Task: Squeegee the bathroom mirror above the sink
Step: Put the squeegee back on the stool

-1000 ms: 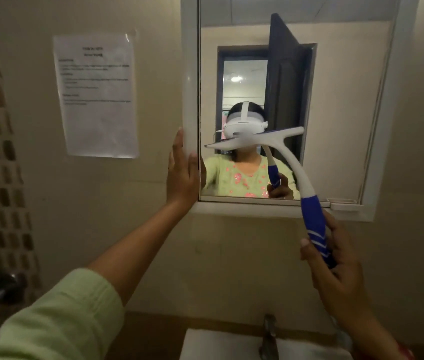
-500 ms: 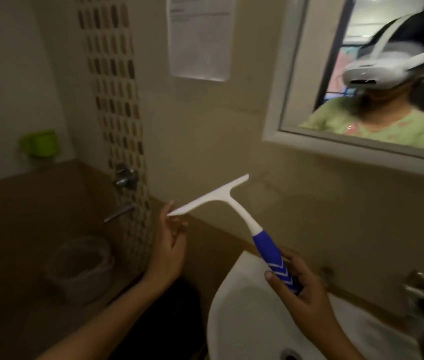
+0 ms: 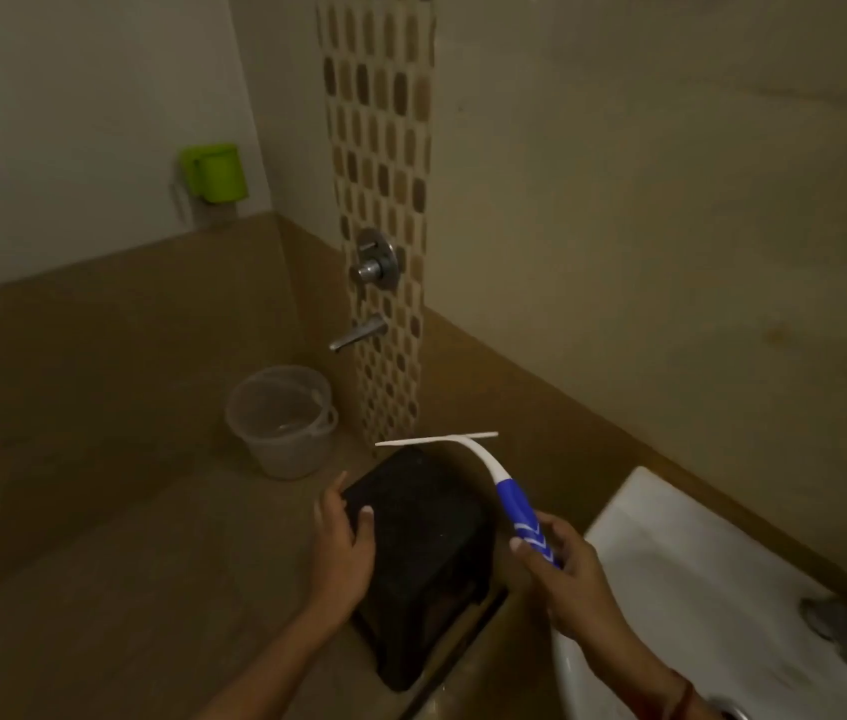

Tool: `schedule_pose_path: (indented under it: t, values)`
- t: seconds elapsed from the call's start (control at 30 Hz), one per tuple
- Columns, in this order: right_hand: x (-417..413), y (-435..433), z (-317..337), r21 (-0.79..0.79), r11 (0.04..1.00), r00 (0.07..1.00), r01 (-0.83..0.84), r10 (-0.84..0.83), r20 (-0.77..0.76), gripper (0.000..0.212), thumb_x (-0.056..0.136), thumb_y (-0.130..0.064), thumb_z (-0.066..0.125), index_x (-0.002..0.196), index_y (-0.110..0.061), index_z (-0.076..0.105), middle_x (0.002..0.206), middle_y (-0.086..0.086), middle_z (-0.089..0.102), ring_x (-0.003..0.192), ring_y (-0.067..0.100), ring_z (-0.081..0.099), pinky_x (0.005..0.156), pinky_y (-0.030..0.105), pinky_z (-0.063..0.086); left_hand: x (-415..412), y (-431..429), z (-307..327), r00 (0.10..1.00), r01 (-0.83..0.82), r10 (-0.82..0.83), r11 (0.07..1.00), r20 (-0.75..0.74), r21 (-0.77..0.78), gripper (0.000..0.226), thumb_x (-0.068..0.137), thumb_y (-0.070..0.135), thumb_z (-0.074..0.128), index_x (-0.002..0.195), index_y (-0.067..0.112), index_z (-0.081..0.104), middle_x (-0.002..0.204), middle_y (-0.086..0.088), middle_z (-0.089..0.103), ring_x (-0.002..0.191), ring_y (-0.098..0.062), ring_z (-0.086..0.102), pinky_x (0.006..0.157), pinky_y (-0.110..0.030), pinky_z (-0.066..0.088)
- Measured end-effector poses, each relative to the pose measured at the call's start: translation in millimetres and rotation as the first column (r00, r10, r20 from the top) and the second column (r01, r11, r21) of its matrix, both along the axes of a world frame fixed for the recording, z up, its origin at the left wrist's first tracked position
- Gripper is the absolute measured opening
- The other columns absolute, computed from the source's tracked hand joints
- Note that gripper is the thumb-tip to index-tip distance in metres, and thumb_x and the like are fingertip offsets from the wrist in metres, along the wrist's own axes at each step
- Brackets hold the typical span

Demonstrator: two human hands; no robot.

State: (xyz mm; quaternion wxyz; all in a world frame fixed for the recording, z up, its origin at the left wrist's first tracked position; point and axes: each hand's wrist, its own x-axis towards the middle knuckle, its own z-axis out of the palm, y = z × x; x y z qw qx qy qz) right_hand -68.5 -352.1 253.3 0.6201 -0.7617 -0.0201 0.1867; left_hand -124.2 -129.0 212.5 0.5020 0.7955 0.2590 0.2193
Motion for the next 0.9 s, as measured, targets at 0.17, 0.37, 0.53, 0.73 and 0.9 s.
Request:
schedule_pose_path:
  t: [0.17, 0.37, 0.53, 0.73, 0.9]
  values:
    - [38.4, 50.5, -49.8, -0.020, 0.999, 0.972, 0.037, -0.041, -0.232, 0.011, 0.093, -0.029, 0.054, 0.101, -0.023, 0.058, 0.068, 0.001, 0.054, 0.035, -0.002, 0.045, 0.032, 0.012, 0.032, 30.5, 42.0, -29.0, 0.992, 0.037, -0.035, 0.999, -0.125, 0.019, 0.046, 0.093, 0.013, 0.051, 0.136, 0.013, 0.036, 0.132, -0.011, 0.038, 0.116, -0.020, 0.043, 0.094, -0.024, 0.031]
    - [88.2, 114.6, -135.6, -0.103, 0.977, 0.869, 0.189, -0.215, -0.446, 0.021, 0.097, -0.027, 0.046, 0.100, -0.010, 0.058, 0.061, 0.004, 0.049, 0.038, 0.009, 0.039, 0.033, 0.016, 0.029, 76.7, 90.0, -78.9, 0.962, 0.108, -0.091, 0.993, -0.258, 0.053, 0.043, 0.090, 0.006, 0.054, 0.131, 0.002, 0.041, 0.129, -0.020, 0.043, 0.122, -0.031, 0.042, 0.104, -0.030, 0.029]
    - [128.8, 158.2, -197.9, -0.104, 0.957, 0.828, 0.271, -0.286, -0.482, 0.020, 0.098, -0.026, 0.043, 0.091, -0.010, 0.050, 0.057, 0.003, 0.043, 0.027, 0.005, 0.033, 0.030, 0.011, 0.023, 106.9, 116.7, -131.3, 0.943, 0.145, -0.118, 0.987, -0.310, 0.064, 0.043, 0.091, 0.009, 0.054, 0.132, 0.003, 0.041, 0.131, -0.019, 0.043, 0.123, -0.031, 0.042, 0.109, -0.041, 0.031]
    - [155.7, 190.4, -254.7, -0.113, 0.947, 0.824, 0.301, -0.318, -0.469, 0.017, 0.098, -0.026, 0.043, 0.102, -0.012, 0.053, 0.069, 0.004, 0.050, 0.053, 0.014, 0.043, 0.042, 0.021, 0.038, 119.6, 119.3, -185.9, 0.931, 0.188, -0.174, 0.982, -0.322, 0.011, 0.044, 0.090, 0.007, 0.054, 0.132, 0.010, 0.040, 0.129, -0.016, 0.042, 0.120, -0.027, 0.045, 0.106, -0.038, 0.036]
    - [162.4, 202.0, -296.9, -0.132, 0.923, 0.790, 0.362, -0.379, -0.482, 0.020, 0.098, -0.028, 0.043, 0.107, -0.013, 0.051, 0.078, 0.004, 0.051, 0.064, 0.014, 0.047, 0.057, 0.025, 0.039, 125.1, 116.4, -212.9, 0.921, 0.174, -0.168, 0.985, -0.352, -0.014, 0.046, 0.090, 0.007, 0.054, 0.134, 0.013, 0.040, 0.128, -0.015, 0.041, 0.117, -0.028, 0.047, 0.099, -0.044, 0.043]
